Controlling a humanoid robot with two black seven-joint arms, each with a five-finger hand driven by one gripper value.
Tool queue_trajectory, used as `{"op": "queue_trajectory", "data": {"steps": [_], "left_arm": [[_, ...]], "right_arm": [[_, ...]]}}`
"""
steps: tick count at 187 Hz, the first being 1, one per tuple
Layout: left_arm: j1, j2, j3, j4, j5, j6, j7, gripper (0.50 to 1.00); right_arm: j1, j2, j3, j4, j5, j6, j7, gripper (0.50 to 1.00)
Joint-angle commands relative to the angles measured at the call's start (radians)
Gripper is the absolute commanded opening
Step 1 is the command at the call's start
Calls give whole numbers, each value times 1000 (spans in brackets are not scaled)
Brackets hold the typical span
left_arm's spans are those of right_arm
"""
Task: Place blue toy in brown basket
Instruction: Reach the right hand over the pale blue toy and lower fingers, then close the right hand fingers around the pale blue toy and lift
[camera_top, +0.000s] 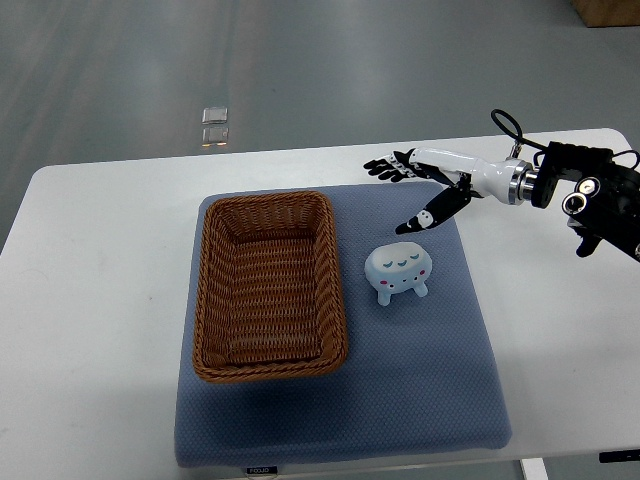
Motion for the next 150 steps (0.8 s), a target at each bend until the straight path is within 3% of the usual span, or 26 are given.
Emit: {"op": "queue_trajectory", "data": {"steps": [1,42,74,110,150], "left_arm": [[0,0,0,0,0,0,0,1000],[9,0,0,0,0,0,0,1000],[12,0,0,-2,0,2,0,1000],[15,0,-2,0,0,2,0,1000],[31,0,-2,-2,0,3,-1,1000]], "right_arm": [[29,-32,-58,34,-16,34,21,915],[34,-67,-100,60,-53,77,33,913],[25,-50,-126,50,-97,57,33,913],[25,-21,-143,19,-102,-18,32,913],[20,-18,-176,10,-105,-35,32,913]]}}
